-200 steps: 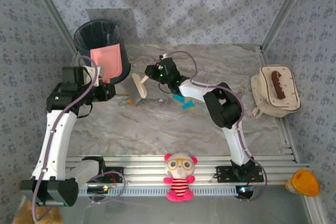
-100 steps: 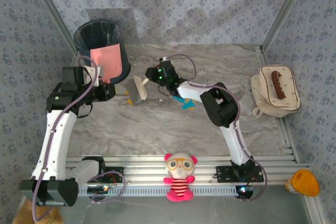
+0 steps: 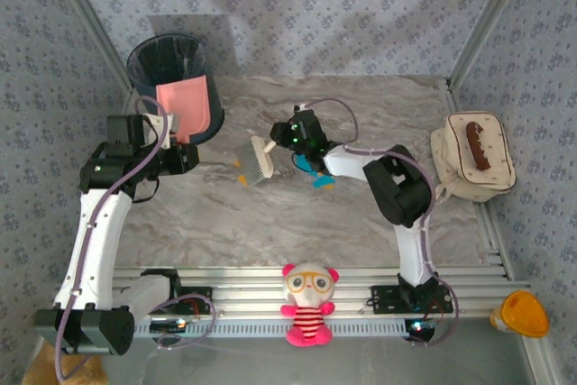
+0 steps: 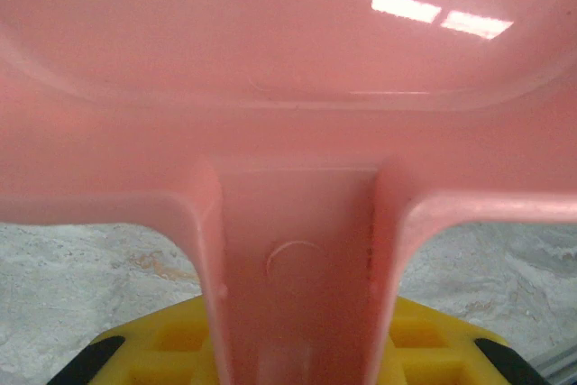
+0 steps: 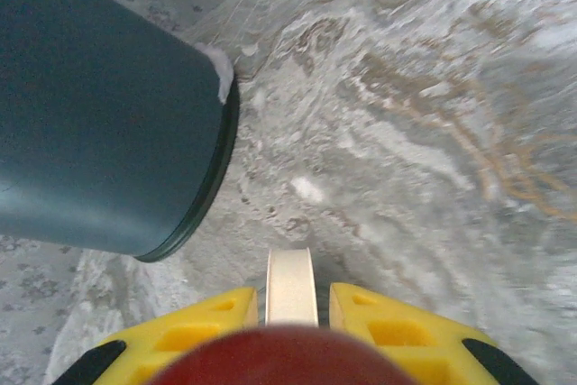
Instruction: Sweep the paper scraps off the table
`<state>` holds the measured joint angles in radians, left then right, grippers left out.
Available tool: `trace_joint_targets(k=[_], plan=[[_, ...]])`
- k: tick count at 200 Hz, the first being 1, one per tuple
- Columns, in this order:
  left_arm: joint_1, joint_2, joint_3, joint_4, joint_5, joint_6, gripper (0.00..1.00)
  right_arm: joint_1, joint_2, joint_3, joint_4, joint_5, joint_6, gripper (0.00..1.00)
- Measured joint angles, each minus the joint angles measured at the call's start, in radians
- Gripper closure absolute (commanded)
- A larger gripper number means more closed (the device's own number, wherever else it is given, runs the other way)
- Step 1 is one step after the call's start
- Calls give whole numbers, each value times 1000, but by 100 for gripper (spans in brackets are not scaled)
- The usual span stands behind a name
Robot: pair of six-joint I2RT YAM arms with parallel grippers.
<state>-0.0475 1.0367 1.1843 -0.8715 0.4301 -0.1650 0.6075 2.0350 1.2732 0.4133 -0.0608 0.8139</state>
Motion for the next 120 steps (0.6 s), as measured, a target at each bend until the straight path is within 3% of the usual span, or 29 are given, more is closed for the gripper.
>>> trace_joint_targets(k=[120], plan=[[-20,18,-10,0,4,0,100,-63,-306,-172,-221,130,-289,100]])
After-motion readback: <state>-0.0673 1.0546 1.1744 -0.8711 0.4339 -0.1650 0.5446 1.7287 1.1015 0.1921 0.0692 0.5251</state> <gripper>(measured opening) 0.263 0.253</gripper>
